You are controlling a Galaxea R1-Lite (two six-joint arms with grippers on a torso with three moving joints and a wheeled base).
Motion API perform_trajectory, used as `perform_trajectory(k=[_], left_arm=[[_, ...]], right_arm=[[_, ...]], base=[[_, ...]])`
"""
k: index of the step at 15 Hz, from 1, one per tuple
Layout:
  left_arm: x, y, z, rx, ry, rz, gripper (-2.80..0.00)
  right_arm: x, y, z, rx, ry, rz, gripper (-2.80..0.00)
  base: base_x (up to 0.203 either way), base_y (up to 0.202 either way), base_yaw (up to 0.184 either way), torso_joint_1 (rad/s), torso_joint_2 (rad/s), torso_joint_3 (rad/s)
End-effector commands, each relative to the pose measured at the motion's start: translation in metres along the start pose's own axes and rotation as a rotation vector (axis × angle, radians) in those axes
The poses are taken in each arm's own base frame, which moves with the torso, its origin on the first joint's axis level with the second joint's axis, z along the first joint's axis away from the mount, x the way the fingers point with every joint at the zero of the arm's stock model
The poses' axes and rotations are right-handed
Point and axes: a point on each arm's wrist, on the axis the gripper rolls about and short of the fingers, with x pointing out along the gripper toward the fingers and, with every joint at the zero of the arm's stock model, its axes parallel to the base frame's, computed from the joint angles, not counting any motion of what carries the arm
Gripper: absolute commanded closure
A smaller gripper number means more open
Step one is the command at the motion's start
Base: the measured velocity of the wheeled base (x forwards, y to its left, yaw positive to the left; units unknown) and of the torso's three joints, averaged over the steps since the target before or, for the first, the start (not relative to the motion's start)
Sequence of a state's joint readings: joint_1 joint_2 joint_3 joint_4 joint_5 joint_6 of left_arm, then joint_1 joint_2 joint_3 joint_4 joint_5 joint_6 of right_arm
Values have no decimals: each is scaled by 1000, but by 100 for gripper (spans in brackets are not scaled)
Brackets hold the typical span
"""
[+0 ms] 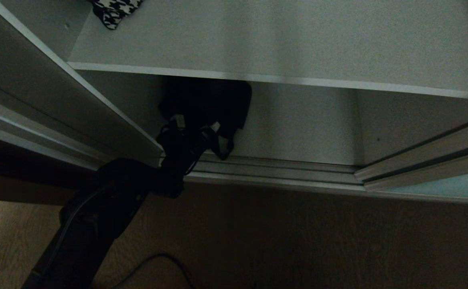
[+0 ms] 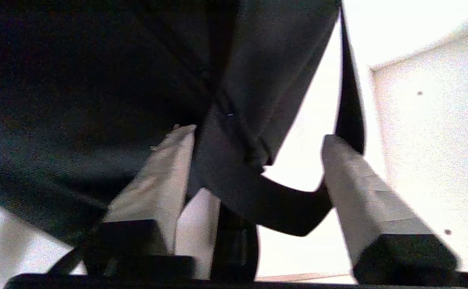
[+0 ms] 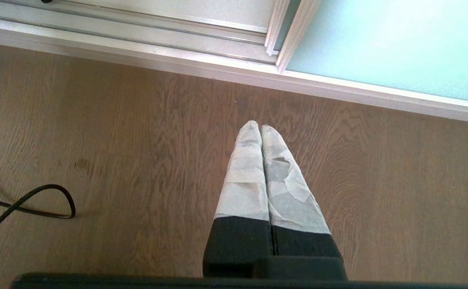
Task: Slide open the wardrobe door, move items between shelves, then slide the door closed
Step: Place the bag on the higher shelf
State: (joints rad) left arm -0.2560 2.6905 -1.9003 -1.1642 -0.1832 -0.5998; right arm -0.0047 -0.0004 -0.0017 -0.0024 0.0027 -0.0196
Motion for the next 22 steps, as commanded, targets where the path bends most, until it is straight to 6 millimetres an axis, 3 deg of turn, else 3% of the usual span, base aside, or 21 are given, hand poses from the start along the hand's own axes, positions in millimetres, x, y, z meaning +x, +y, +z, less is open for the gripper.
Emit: perform_trajectory(k=[1, 5, 9, 13, 15, 17, 22], left_arm=[[-1, -4, 4, -3, -4, -6, -280], [-5, -12, 34, -9, -17, 4, -280], [-18, -14, 71, -129, -4, 41, -280], [-22, -20, 87, -267, 24, -11, -280], [-23, -15, 88, -347, 82, -65, -280], [-23, -6, 76, -356, 101, -61, -280], [-21, -3, 70, -368, 153, -94, -280]], right_arm=[[0, 0, 0, 0, -2, 0, 0], [0, 0, 0, 0, -1, 0, 0], [0, 0, 0, 0, 0, 0, 0], [0, 0, 0, 0, -2, 0, 0], [0, 0, 0, 0, -1, 0, 0], [0, 0, 0, 0, -2, 0, 0], [0, 0, 0, 0, -1, 0, 0]], base=[[0, 0, 0, 0, 0, 0], [0, 0, 0, 0, 0, 0], [0, 0, 0, 0, 0, 0], [0, 0, 0, 0, 0, 0], [0, 0, 0, 0, 0, 0], [0, 0, 0, 0, 0, 0], [0, 0, 0, 0, 0, 0]])
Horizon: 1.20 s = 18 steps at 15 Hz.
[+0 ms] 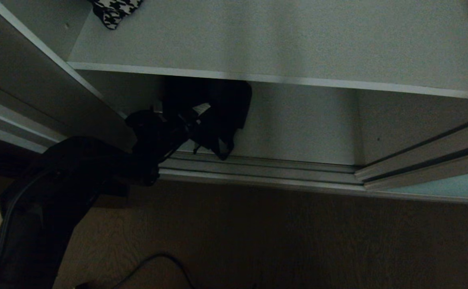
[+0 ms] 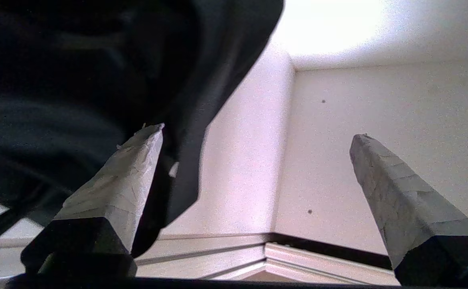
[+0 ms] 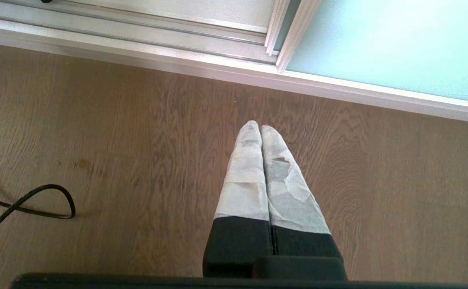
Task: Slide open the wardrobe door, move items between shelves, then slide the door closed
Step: Place the bag on the higher shelf
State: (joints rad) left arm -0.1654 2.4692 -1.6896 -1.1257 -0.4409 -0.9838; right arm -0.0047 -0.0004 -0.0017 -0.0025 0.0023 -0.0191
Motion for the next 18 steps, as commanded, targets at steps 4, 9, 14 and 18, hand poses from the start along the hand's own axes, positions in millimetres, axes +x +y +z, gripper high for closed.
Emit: perform_trajectory(k=[4, 9, 14, 18], left_arm=[[-2, 14, -12, -45, 107, -38, -280], [-2, 28, -18, -77, 173, -88, -280], [-4, 39, -21, -78, 152, -51, -280], [-3, 49, -27, 47, 121, 98, -280]], right_arm=[[0, 0, 0, -1, -2, 1, 0], [0, 0, 0, -1, -1, 1, 0], [0, 0, 0, -1, -2, 1, 0], [0, 0, 0, -1, 0, 1, 0]], base=[[0, 0, 0, 0, 0, 0], [0, 0, 0, 0, 0, 0], [0, 0, 0, 0, 0, 0], [0, 0, 0, 0, 0, 0]])
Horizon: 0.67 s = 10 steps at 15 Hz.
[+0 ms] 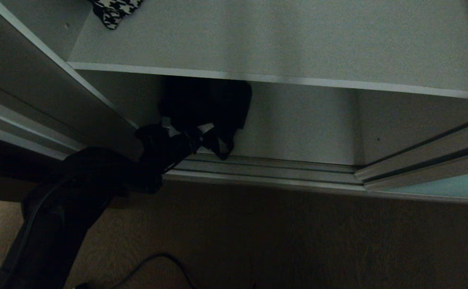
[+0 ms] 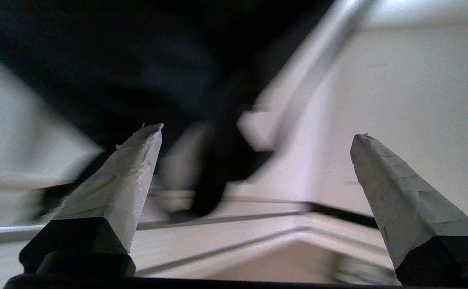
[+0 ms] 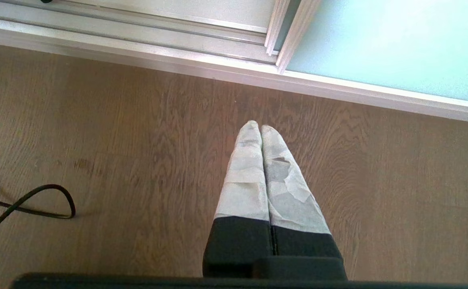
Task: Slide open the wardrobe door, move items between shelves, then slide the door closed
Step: Place the bag on the higher shelf
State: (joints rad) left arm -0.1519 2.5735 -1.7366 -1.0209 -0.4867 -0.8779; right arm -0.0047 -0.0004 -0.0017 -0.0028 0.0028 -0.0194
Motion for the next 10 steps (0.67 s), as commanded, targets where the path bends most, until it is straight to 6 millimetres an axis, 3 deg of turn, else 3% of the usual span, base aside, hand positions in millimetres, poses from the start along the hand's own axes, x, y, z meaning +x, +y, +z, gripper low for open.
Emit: perform_trajectory(k=[1, 10], left_arm=[[1, 4, -3, 60, 4, 48, -280], [10, 13, -14, 93, -43, 66, -280]], right_arm=[[0, 0, 0, -1, 0, 0, 0], [0, 0, 0, -1, -1, 0, 0]], base=[[0, 0, 0, 0, 0, 0], [0, 0, 0, 0, 0, 0]])
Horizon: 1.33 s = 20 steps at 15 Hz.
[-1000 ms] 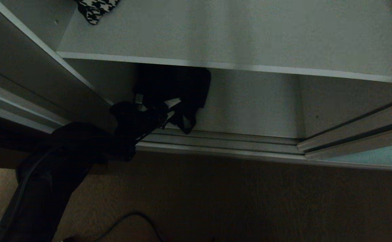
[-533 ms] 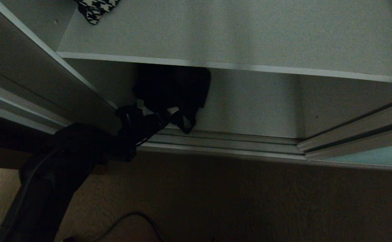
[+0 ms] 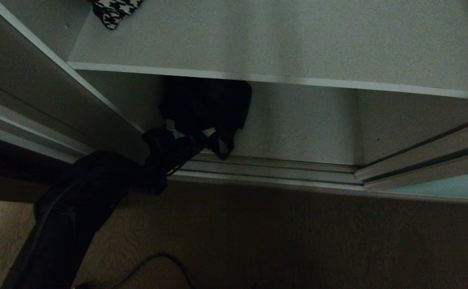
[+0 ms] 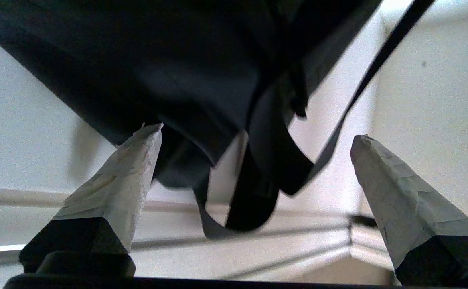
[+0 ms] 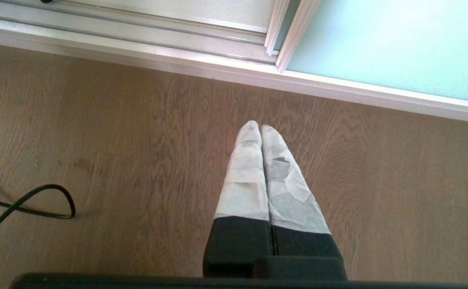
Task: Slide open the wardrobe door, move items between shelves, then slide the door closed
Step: Place the bag on the higher shelf
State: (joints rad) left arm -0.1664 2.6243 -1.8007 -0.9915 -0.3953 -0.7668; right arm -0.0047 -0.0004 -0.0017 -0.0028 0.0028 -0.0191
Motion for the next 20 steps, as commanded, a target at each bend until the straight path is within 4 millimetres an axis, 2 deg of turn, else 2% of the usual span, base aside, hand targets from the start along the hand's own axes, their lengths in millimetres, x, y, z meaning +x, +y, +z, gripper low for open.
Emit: perform_trajectory(k=[1, 4, 8, 11, 16, 20], left_arm=[[1, 5, -6, -9, 3, 3, -280], [3, 2, -5, -34, 4, -6, -280], [10, -6, -18, -87, 27, -28, -280], [13, -9, -20, -89, 28, -39, -280], [17, -5, -22, -81, 19, -43, -280], [18, -6, -20, -80, 18, -48, -280]], right_arm=[[0, 0, 0, -1, -1, 0, 0], [0, 0, 0, -1, -1, 0, 0], [0, 0, 0, -1, -1, 0, 0], [0, 0, 0, -1, 0, 0, 0], [0, 0, 0, -1, -1, 0, 0], [0, 0, 0, -1, 0, 0, 0]], base=[[0, 0, 0, 0, 0, 0], [0, 0, 0, 0, 0, 0], [0, 0, 0, 0, 0, 0], [0, 0, 0, 0, 0, 0], [0, 0, 0, 0, 0, 0], [137, 0, 3, 1, 1, 1]])
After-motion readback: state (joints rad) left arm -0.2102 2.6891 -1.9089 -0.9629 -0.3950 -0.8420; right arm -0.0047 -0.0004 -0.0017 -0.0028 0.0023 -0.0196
